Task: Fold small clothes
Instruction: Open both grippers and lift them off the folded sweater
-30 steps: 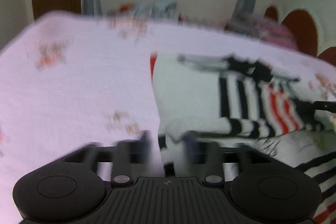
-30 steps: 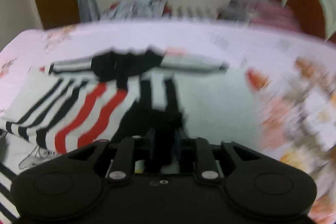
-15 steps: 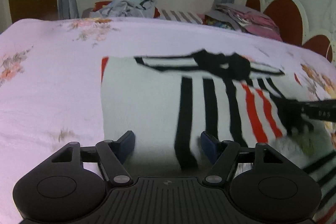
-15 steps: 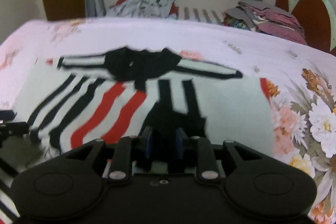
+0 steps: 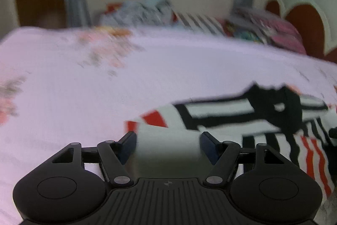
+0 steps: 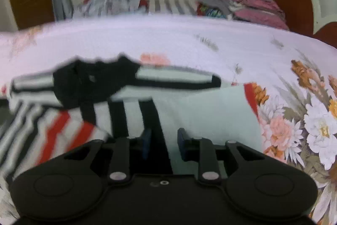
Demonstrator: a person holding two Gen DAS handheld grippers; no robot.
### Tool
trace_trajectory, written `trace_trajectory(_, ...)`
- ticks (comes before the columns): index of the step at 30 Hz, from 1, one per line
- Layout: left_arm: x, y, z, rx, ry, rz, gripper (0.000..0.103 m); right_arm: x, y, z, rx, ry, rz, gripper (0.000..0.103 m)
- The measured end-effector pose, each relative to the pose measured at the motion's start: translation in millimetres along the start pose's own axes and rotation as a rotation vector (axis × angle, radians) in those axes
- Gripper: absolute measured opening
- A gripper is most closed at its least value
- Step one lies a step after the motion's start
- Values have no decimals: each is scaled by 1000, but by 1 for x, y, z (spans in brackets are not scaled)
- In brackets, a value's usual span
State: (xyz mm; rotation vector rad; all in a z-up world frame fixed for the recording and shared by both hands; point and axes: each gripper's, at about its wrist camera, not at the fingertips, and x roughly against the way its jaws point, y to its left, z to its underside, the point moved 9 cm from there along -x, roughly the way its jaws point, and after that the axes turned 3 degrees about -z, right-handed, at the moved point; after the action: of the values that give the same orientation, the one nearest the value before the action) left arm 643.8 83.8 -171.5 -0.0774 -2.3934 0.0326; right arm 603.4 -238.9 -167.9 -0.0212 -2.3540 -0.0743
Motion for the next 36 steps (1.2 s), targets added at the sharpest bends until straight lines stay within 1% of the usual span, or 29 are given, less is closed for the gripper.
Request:
trace_trajectory(1, 7, -2, -2, 17, -29, 25, 69, 3, 13, -3, 13, -12, -45, 27)
trace_trajectory(2, 11, -9, -2, 17, -42, 54, 69, 3, 28, -4, 34, -16, -90, 27)
trace_trajectory(3, 12, -18, -1, -16, -43, 66, 69, 2, 44, -5, 51, -16, -135, 27)
trace_trajectory(5, 7, -35, 2, -90, -29, 80, 69, -4, 80, -4, 89, -4, -226, 27)
trace_trajectory(6, 3, -41, 5, -107, -21, 91, 69, -7, 95, -4, 108, 0, -256, 24)
trace_trajectory(7, -3, -42, 7, -112, -8, 88, 69, -12, 109, -3, 132, 10, -273, 25)
trace_trajectory(8, -14, -38, 11, -96, 25, 73, 69, -22, 120, 2, 167, 42, -264, 25)
trace_trajectory(9, -23, -31, 14, -72, 59, 61, 69, -33, 124, 6, 197, 88, -231, 25)
trace_trajectory(12, -23, -26, 17, -71, 34, 71, 69, -41, 128, 5, 277, 57, -172, 26)
trace_trajectory(14, -17, -29, 16, -91, 48, 31, 69, -42, 123, 2, 273, 61, -133, 26)
trace_trajectory(15, -12, -33, 13, -85, 45, 31, 69, -39, 122, 0, 254, 67, -130, 26)
trace_trajectory(17, -1, -47, 7, -65, 9, 90, 69, -34, 126, -5, 218, 45, -145, 26)
trace_trajectory(19, -2, -58, 7, -87, 13, 106, 69, -33, 137, -5, 202, 46, -208, 26)
trace_trajectory(20, -7, -61, 8, -103, 23, 100, 69, -33, 141, -2, 195, 62, -238, 26)
trace_trajectory(21, -13, -58, 9, -113, 30, 81, 69, -37, 142, 2, 181, 83, -251, 23)
trace_trajectory(22, -21, -47, 11, -113, 51, 36, 69, -41, 138, 4, 164, 91, -251, 22)
trace_trajectory(23, -25, -37, 13, -98, 62, 14, 69, -41, 132, 3, 154, 84, -247, 22)
trace_trajectory(24, -24, -29, 13, -75, 48, 43, 69, -40, 124, 2, 144, 81, -230, 19)
trace_trajectory(25, -22, -22, 14, -67, 50, 54, 69, -38, 113, 1, 152, 76, -181, 18)
trace_trajectory(26, -19, -20, 15, -83, 51, 49, 69, -35, 102, 2, 169, 65, -117, 18)
trace_trajectory(27, -13, -19, 16, -102, 52, 29, 69, -34, 85, 4, 165, 64, -60, 28)
trace_trajectory(28, -6, -19, 16, -108, 47, 9, 69, -32, 75, 6, 133, 73, -75, 31)
trace_trajectory(29, 2, -21, 16, -97, 30, 6, 69, -27, 67, 7, 88, 82, -98, 30)
trace_trajectory(30, 8, -26, 16, -72, 18, 23, 69, -19, 64, 5, 60, 73, -107, 31)
trace_trajectory(31, 18, -35, 19, -48, 8, 56, 69, -9, 65, 4, 58, 52, -118, 31)
trace_trajectory(32, 25, -46, 24, -47, 1, 72, 69, -1, 70, 4, 55, 41, -148, 31)
trace_trajectory(33, 29, -58, 30, -58, -2, 74, 69, 6, 77, 8, 38, 43, -194, 31)
trace_trajectory(34, 32, -69, 37, -74, 3, 73, 69, 8, 84, 12, 30, 58, -222, 29)
trace_trajectory(36, 36, -85, 52, -99, 23, 55, 69, 8, 97, 26, 64, 88, -231, 29)
